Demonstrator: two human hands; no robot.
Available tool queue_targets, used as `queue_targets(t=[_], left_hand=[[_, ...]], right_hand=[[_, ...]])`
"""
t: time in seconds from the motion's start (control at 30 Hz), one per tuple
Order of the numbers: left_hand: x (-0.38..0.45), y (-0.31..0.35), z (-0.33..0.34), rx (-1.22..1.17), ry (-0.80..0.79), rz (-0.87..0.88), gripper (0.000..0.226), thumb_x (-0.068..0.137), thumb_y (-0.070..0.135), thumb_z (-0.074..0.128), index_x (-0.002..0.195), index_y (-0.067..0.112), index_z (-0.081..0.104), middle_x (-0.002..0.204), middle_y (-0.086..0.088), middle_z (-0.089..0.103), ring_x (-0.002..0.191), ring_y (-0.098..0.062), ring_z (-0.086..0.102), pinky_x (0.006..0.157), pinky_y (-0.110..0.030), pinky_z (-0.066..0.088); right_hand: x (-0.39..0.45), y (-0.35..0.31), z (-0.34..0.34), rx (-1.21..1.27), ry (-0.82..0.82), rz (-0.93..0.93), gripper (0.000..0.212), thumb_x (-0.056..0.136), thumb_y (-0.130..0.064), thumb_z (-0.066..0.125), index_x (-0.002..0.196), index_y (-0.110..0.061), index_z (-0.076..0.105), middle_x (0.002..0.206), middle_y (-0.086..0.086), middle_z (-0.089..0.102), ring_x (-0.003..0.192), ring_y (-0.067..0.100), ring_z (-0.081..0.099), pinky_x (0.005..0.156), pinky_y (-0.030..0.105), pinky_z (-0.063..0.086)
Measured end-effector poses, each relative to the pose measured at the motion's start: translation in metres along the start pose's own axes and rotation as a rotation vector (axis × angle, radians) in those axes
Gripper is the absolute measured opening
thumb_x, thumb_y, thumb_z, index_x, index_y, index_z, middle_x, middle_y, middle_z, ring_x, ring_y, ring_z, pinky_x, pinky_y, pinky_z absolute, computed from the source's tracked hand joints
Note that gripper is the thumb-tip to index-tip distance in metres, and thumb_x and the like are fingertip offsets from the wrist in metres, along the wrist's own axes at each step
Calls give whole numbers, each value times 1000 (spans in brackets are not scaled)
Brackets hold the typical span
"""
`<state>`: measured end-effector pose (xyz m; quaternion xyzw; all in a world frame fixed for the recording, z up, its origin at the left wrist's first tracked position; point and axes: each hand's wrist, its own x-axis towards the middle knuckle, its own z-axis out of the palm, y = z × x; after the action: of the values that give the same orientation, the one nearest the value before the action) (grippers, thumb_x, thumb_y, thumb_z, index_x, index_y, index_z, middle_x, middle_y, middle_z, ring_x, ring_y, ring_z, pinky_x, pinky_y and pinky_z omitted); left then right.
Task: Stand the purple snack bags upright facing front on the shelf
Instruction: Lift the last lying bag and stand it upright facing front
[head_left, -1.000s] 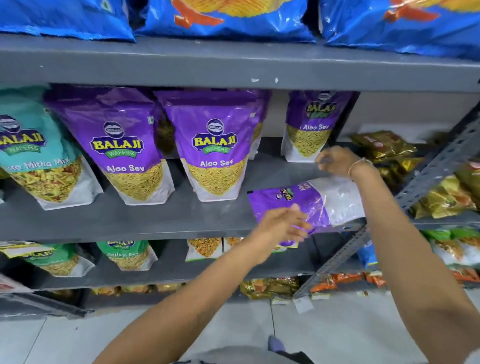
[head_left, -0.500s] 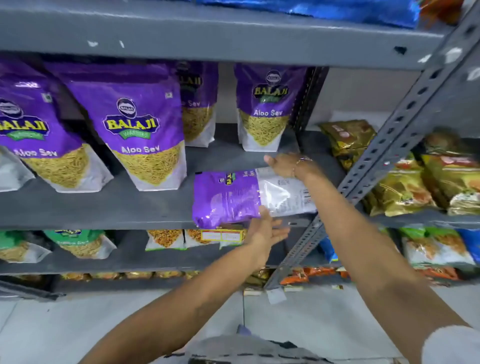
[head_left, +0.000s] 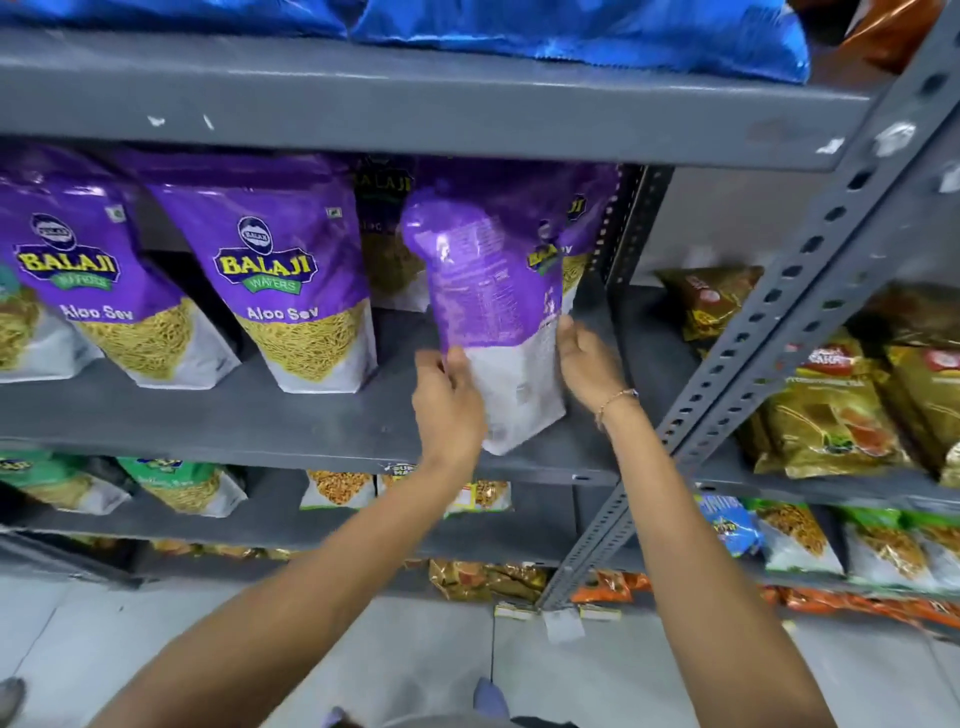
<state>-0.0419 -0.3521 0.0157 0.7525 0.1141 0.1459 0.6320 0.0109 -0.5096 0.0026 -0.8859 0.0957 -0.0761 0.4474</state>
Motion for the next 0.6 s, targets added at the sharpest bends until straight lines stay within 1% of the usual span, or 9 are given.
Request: queue_targets(t=[0.1, 0.2, 0.27, 0.33, 0.4, 0.43, 0.47, 0.5, 0.6], left_hand=[[48, 2, 2, -12, -38, 91, 25, 98, 28, 38, 75, 21, 34, 60, 8, 36, 52, -2, 38, 57, -29, 25], [88, 1, 1, 78, -84, 179, 21, 99, 22, 36, 81, 13, 33, 63, 8, 33, 57, -8, 34, 64, -30, 29], [106, -7, -1, 180, -102, 219, 14, 100, 18, 35, 89, 10, 35, 67, 9, 37, 64, -10, 37, 67, -28, 32], [117, -18, 1, 160, -153, 122, 11, 100, 14, 31, 99, 6, 40, 71, 3, 45, 70, -15, 44, 70, -26, 36], [112, -27, -3, 53, -137, 9, 25, 100, 0, 17, 109, 0, 41, 85, -11, 54, 79, -22, 52, 78, -30, 43], [113, -33, -6, 135, -190, 68, 31, 98, -5, 15, 116, -1, 40, 96, -11, 55, 87, -20, 54, 83, -22, 45], [109, -36, -9, 95, -234, 74, 29, 97, -4, 24, 122, -1, 40, 103, -8, 53, 93, -15, 53, 85, -13, 43], [101, -36, -10, 67, -231, 144, 31, 95, 0, 37, 127, 0, 40, 108, -6, 52, 97, -12, 53, 87, -11, 42], [79, -44, -13, 54, -121, 154, 41, 88, 1, 50, 128, 3, 41, 114, -9, 52, 104, -24, 55, 93, -36, 47]], right_hand=[[0, -14, 18, 117, 154, -37, 43, 101, -29, 26, 107, 2, 54, 116, 27, 61, 107, 39, 55, 70, 33, 27], [9, -23, 35, 199, 214, -58, 38, 101, -26, 28, 107, 2, 53, 111, 27, 62, 102, 40, 55, 61, 27, 20], [14, -22, 45, 244, 165, -52, 36, 101, -29, 29, 110, -2, 51, 106, 21, 63, 100, 37, 56, 66, 26, 26], [17, -16, 54, 240, 64, -36, 35, 100, -33, 31, 115, -6, 48, 99, 11, 61, 99, 33, 58, 72, 30, 36], [16, -6, 59, 257, -32, -41, 35, 98, -31, 39, 123, -7, 44, 102, 3, 60, 101, 27, 59, 80, 33, 44], [15, -3, 59, 299, -70, -44, 36, 97, -26, 44, 127, -6, 41, 109, 3, 60, 104, 22, 59, 86, 33, 46], [16, 0, 60, 342, -94, -43, 39, 95, -20, 49, 130, -6, 39, 117, 5, 59, 109, 18, 57, 91, 31, 46], [17, 1, 58, 379, -99, -38, 43, 93, -13, 52, 132, -5, 36, 125, 8, 56, 113, 15, 55, 95, 29, 45], [29, 0, 54, 420, -104, -27, 59, 84, 6, 54, 137, -9, 30, 136, 6, 49, 123, 17, 48, 105, 32, 40]])
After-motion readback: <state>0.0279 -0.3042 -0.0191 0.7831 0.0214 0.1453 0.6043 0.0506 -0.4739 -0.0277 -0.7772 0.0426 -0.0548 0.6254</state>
